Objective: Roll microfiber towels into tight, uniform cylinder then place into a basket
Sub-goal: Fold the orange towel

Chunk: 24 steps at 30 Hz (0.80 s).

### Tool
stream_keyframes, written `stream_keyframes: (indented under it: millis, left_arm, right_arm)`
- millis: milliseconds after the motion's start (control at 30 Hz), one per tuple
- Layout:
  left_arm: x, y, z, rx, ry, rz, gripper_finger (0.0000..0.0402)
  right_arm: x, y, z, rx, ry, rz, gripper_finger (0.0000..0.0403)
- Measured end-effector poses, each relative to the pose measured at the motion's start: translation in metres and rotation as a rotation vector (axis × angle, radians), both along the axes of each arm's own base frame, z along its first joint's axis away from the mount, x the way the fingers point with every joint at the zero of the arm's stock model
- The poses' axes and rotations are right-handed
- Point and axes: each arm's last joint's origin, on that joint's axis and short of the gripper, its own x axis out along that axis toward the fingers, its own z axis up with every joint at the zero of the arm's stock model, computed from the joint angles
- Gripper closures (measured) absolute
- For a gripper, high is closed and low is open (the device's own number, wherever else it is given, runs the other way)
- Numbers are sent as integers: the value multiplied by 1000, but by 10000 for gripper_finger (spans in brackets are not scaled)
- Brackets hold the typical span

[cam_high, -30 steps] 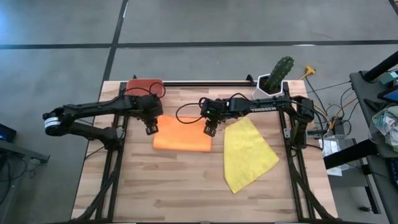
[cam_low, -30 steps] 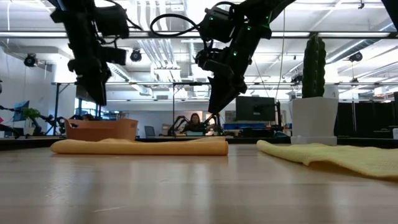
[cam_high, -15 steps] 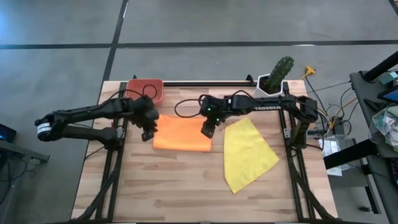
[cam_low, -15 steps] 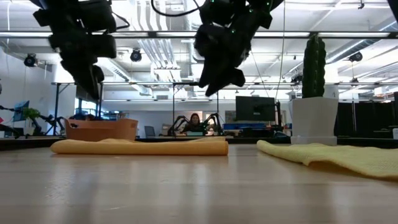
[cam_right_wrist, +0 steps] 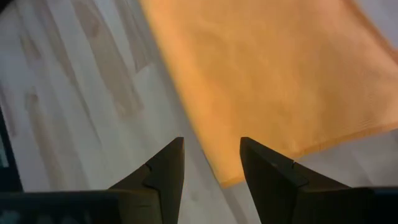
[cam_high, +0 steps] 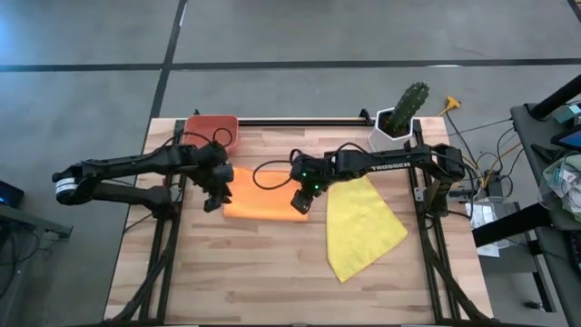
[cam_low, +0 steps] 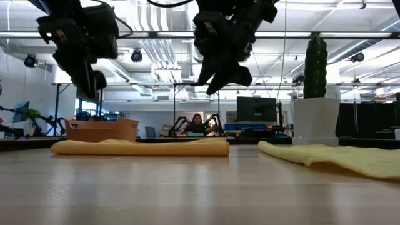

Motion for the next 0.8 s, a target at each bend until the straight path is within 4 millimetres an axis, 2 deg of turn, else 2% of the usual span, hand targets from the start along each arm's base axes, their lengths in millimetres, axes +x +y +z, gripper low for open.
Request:
stream_keyframes:
  millis: [200, 300, 433, 567, 700, 800]
  left_arm:
    - [8, -3, -9, -49, 71, 7, 277]
    - [10, -12, -9, -46, 68, -43, 277]
    - [9, -27, -4, -41, 45, -99, 277]
    - [7, -38, 0, 16, 50, -78, 277]
    - [6, -44, 1, 62, 40, -82, 273]
    - [5, -47, -4, 76, 50, -93, 262]
  right_arm:
    - [-10, 8, -11, -12, 120, 49, 252]
    - [-19, 13, -16, -26, 186, 96, 252]
    - [-31, 19, -13, -76, 176, 145, 252]
    - [-49, 21, -8, -137, 74, 113, 252]
    - [-69, 22, -1, -53, -162, 38, 252]
    - [-87, 22, -6, 5, -261, -44, 252]
